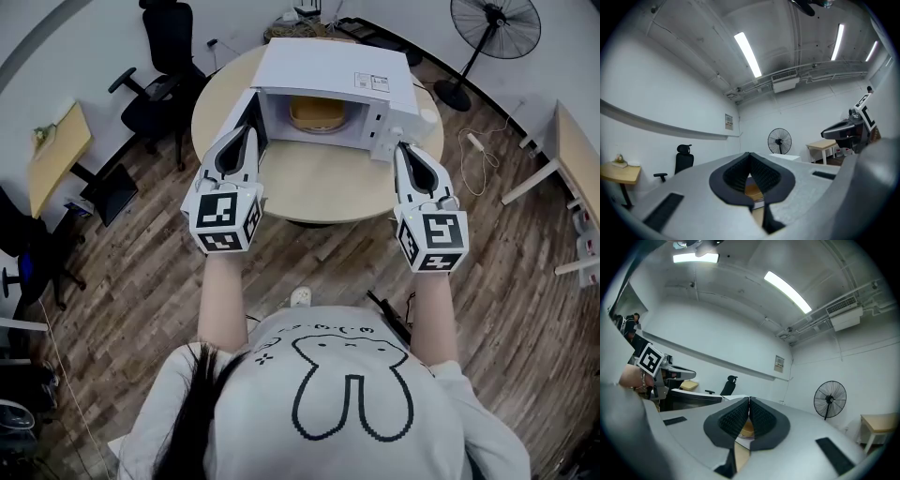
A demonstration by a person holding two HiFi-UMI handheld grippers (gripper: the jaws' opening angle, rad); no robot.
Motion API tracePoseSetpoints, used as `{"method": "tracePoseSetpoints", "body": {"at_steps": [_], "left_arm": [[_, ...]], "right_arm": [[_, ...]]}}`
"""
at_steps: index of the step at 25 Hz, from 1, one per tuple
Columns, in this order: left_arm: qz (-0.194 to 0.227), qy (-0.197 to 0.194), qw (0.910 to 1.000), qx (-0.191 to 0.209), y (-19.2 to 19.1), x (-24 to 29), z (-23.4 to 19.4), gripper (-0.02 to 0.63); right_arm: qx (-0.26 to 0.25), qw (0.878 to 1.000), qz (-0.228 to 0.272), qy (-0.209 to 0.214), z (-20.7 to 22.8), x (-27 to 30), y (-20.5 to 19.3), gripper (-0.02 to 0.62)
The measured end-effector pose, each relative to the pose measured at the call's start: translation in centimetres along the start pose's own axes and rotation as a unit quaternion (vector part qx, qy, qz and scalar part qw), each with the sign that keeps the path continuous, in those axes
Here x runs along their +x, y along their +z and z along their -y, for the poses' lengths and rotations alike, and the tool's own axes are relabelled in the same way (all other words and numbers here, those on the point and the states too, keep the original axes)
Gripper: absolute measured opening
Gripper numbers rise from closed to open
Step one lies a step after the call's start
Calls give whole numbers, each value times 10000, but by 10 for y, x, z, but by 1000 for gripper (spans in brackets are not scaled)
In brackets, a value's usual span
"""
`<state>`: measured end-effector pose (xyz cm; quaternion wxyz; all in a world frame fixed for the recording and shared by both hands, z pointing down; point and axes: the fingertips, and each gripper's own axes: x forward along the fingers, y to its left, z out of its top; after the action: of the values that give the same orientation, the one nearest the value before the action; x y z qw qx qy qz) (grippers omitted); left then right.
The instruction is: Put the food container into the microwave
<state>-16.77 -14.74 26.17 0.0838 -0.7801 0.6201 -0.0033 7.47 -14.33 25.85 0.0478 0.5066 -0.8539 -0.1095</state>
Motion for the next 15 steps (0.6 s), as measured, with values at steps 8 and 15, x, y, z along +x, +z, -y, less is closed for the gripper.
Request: {"method": "tracePoseSetpoints", "body": {"at_steps": [8, 15], "left_arm": [[96, -18, 9999, 76, 9, -3, -7, 9], [155, -17, 9997, 167, 15, -4, -7, 9]], "right_arm": [[-84, 9998, 87, -146, 10, -6, 7, 29], [-86, 9996, 93, -268, 15, -10, 7, 29]]}}
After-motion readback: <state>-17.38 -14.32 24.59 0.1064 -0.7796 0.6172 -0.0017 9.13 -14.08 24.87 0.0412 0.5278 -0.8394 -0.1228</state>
